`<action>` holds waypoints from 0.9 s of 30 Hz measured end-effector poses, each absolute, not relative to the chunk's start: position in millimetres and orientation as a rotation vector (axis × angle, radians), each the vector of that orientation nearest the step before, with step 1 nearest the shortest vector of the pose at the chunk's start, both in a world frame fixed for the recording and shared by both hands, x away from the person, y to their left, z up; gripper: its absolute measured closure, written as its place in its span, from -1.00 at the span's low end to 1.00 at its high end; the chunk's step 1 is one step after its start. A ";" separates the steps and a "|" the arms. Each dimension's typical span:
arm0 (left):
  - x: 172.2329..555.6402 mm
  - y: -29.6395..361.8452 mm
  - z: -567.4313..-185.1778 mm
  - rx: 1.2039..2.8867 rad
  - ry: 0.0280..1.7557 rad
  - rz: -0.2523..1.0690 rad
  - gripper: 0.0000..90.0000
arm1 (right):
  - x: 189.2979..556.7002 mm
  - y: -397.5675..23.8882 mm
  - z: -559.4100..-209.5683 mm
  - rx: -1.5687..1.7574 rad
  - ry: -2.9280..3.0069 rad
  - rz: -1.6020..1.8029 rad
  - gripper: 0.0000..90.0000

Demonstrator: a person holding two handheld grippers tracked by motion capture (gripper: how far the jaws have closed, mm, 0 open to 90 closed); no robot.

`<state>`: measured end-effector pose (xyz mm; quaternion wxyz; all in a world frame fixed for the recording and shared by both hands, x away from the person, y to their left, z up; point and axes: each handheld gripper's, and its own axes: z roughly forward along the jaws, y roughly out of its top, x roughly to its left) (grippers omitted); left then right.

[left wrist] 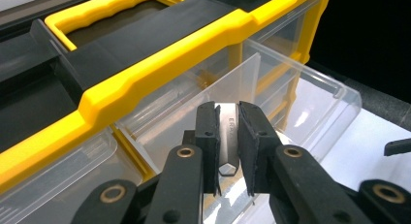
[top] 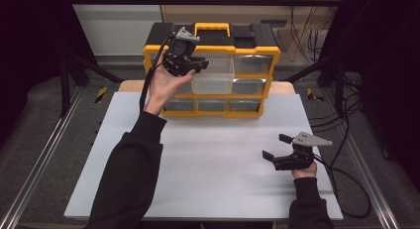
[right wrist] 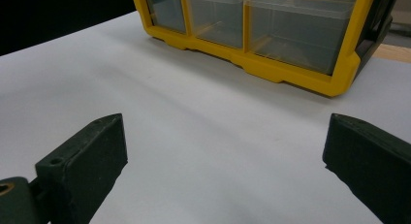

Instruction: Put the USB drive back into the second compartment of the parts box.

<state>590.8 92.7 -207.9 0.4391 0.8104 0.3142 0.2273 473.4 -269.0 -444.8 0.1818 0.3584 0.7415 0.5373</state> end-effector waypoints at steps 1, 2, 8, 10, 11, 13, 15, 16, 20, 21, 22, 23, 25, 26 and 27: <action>591.5 92.7 -208.8 2.022 0.782 0.566 0.76 | 473.4 -269.1 -444.8 1.012 2.092 1.517 -0.94; 592.1 92.4 -209.8 2.023 0.786 0.565 0.76 | 473.5 -269.1 -444.8 1.012 2.093 1.517 -0.94; 595.4 91.4 -215.1 2.035 0.797 0.561 0.76 | 473.5 -268.8 -444.9 1.012 2.095 1.518 -0.94; 596.2 90.9 -216.5 2.041 0.798 0.557 0.76 | 473.5 -268.9 -445.0 1.012 2.095 1.516 -0.94; 596.6 90.6 -217.3 2.039 0.803 0.553 0.76 | 473.5 -268.8 -445.0 1.012 2.095 1.517 -0.94; 597.2 90.6 -218.5 2.043 0.809 0.557 0.76 | 473.4 -268.7 -444.9 1.012 2.095 1.519 -0.94; 597.4 90.9 -219.2 2.036 0.810 0.559 0.76 | 473.4 -268.8 -444.9 1.011 2.095 1.520 -0.94; 597.4 91.4 -219.3 2.032 0.814 0.556 0.75 | 473.4 -268.8 -444.9 1.011 2.095 1.520 -0.94; 596.6 94.4 -217.8 2.005 0.811 0.560 0.56 | 473.7 -268.6 -445.2 1.011 2.097 1.516 -0.94; 595.7 95.4 -216.8 1.991 0.811 0.564 0.51 | 473.7 -268.6 -445.2 1.012 2.097 1.516 -0.94; 594.5 97.2 -215.4 1.985 0.805 0.571 0.43 | 473.7 -268.6 -445.2 1.012 2.097 1.517 -0.94; 592.9 98.6 -214.2 1.971 0.800 0.566 0.40 | 473.7 -268.7 -445.1 1.012 2.096 1.517 -0.94; 589.3 101.8 -211.5 1.937 0.790 0.566 0.26 | 473.8 -268.9 -445.1 1.012 2.095 1.515 -0.94; 587.2 103.6 -210.2 1.927 0.783 0.570 0.16 | 473.6 -268.9 -445.0 1.014 2.095 1.517 -0.94; 585.1 105.2 -209.4 1.908 0.778 0.567 0.09 | 473.6 -268.9 -444.9 1.016 2.095 1.517 -0.94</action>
